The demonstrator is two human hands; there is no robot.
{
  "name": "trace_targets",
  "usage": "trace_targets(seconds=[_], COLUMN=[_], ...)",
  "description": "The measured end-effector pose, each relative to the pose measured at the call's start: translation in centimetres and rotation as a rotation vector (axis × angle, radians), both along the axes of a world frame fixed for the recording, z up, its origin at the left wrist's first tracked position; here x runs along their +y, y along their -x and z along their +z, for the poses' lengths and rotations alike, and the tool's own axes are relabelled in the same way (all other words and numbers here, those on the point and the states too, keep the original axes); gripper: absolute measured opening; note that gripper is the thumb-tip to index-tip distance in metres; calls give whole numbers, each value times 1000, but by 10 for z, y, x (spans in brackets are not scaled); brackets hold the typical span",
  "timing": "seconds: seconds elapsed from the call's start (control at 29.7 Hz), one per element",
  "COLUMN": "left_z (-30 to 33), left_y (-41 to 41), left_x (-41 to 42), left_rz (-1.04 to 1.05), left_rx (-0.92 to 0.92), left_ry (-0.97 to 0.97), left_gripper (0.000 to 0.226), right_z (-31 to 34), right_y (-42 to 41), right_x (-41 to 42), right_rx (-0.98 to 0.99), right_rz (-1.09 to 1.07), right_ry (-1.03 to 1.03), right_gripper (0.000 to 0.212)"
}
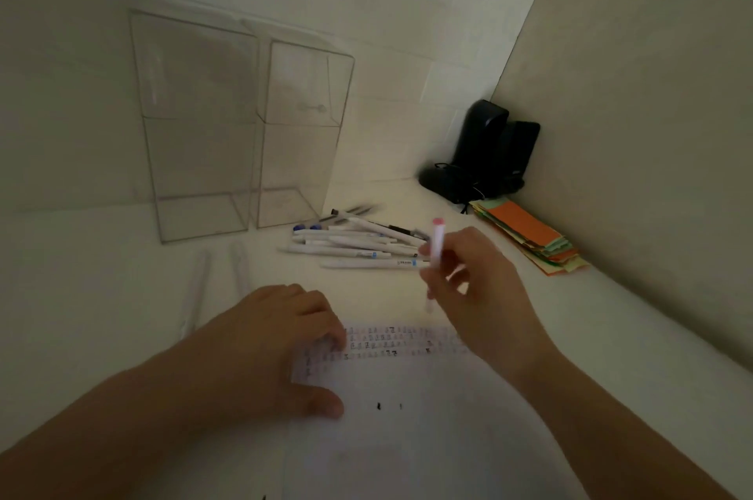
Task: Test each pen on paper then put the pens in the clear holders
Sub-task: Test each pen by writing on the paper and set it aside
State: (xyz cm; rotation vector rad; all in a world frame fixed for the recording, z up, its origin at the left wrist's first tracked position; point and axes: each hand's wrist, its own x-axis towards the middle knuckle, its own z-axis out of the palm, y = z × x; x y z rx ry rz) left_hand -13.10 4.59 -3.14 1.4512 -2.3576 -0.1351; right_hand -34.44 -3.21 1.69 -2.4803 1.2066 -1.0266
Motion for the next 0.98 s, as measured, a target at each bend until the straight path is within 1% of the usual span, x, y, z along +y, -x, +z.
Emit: trace_targets(seconds=[0.03, 0.07, 0.1, 0.17, 0.24, 0.3, 0.37, 0.44, 0.47, 0.54, 0.57, 0.64, 0.71, 0.84, 0.98], left_z=[-1, -2, -3, -8, -7, -3, -4, -3, 0, -5, -6, -5, -7, -10, -4], left_y=[2, 5, 9, 20, 31, 36, 30, 27, 27, 31, 33, 36, 36, 34, 34], left_x=[-1, -2, -2, -2, -5, -6, -6, -5, -6, -6, -5, -4, -5, -5, -3], left_rz=[15, 26, 36, 65, 113, 168, 188, 160, 131, 78, 57, 44, 20, 17, 18], left_rx=[-14, -15, -5, 12, -15, 21, 67, 116, 146, 199, 197, 222, 259, 195, 192], left_ry=[43, 71, 91, 109, 151, 104, 58, 78, 129, 153, 161, 114, 59, 71, 66], left_gripper=[55, 56, 58, 63, 71, 84, 88, 78, 66, 42, 34, 26, 24, 24, 35], right_z=[5, 8, 9, 2, -8, -18, -26, -31, -30, -36, -35, -35, -33, -34, -37], right_y=[1, -1, -2, -6, -10, -11, -9, -8, -10, -12, -14, -17, -20, -25, -23], right_x=[5, 10, 13, 17, 17, 15, 15, 17, 19, 21, 22, 26, 29, 29, 31], right_rx=[-240, -432, -553, -701, -799, -842, -847, -814, -789, -734, -686, -555, -507, -537, -608], right_rz=[24, 70, 97, 115, 87, 61, 80, 181, 253, 345, 358, 335, 315, 348, 370], right_ry=[-222, -425, -582, -788, -889, -905, -890, -884, -880, -890, -854, -775, -758, -762, -757], right_gripper=[11, 16, 23, 35, 39, 36, 30, 17, 14, 23, 25, 29, 31, 38, 39])
